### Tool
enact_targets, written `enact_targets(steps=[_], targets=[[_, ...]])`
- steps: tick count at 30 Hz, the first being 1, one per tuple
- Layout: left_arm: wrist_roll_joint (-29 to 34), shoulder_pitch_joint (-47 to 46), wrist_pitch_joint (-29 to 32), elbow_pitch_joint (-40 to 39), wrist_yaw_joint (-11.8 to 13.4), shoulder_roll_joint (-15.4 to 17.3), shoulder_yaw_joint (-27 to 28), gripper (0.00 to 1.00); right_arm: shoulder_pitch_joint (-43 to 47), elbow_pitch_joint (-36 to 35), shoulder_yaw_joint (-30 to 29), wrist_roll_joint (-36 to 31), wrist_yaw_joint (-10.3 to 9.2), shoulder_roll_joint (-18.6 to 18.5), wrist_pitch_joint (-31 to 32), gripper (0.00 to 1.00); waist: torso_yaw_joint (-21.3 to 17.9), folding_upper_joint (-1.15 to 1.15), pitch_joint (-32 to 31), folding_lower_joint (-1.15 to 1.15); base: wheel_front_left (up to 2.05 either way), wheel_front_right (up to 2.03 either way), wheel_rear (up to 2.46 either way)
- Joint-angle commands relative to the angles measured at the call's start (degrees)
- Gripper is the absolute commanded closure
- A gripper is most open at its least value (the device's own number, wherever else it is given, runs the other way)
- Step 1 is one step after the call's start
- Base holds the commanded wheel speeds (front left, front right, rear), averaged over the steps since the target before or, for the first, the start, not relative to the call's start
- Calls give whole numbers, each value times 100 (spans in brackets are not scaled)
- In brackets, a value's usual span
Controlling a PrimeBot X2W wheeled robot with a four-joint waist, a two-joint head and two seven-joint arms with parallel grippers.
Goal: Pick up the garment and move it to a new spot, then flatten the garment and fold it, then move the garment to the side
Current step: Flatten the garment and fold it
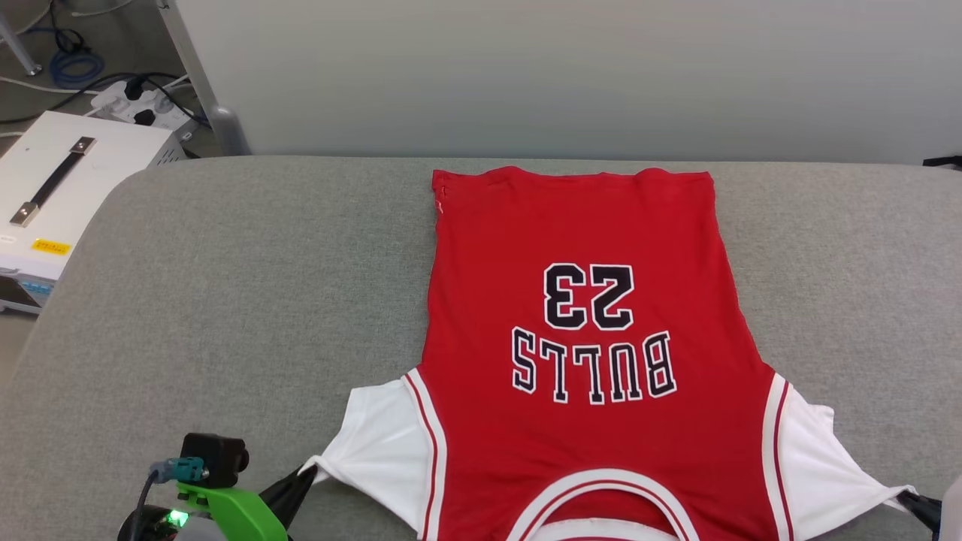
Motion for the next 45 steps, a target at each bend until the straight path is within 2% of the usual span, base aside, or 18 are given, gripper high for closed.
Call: enact_targets(steps=[1, 2, 3, 6, 10, 15, 22, 27, 31, 39, 45], targets=[[-21, -25, 60, -143, 83, 39, 1, 100, 64, -96, -169, -81, -11, 32, 126, 69, 45, 0, 114, 1, 0, 0, 0], [-23, -45, 100, -252, 110, 40, -2, 100, 50, -166, -266, -120, -11, 60, 198, 15, 57, 0, 160, 1, 0, 0, 0], [-25, -70, 174, -404, 146, 50, -11, 100, 33, -270, -357, -172, -11, 84, 324, 0, 74, 0, 218, 1, 0, 0, 0], [-26, -114, 465, -906, 287, 136, -58, 100, -57, -620, -634, -223, -11, 147, 734, 0, 135, 0, 413, 1, 0, 0, 0], [-138, -67, 864, -1793, 624, 307, -20, 100, -403, -1264, -1080, -212, -11, 349, 1453, 0, 232, 0, 734, 1, 0, 0, 0], [-130, -6, 1306, -2852, 1055, 592, -7, 100, -1256, -1956, -1524, -418, -11, 648, 2363, 0, 463, 0, 1298, 1, 0, 0, 0], [83, -134, 1552, -3690, 1360, 595, -96, 100, -2772, -1909, -1726, -1010, -11, 937, 3498, 0, 928, 0, 2112, 1, 0, 0, 0], [263, -271, 1600, -3962, 1414, 514, -181, 100, -3834, -1452, -1744, -1486, -11, 917, 3907, 0, 1197, 0, 2619, 1, 0, 0, 0], [411, -450, 1571, -4067, 1371, 371, -252, 100, -4740, -814, -1724, -1925, -11, 839, 4040, 0, 1417, 0, 2984, 1, 0, 0, 0], [539, -653, 1499, -4085, 1267, 189, -331, 100, -5817, 23, -1688, -2543, -11, 732, 4035, 0, 1689, 0, 3390, 1, 0, 0, 0], [592, -782, 1414, -3978, 1156, 37, -389, 100, -6290, 469, -1613, -2898, -11, 666, 3907, 0, 1849, 0, 3585, 1, 0, 0, 0]])
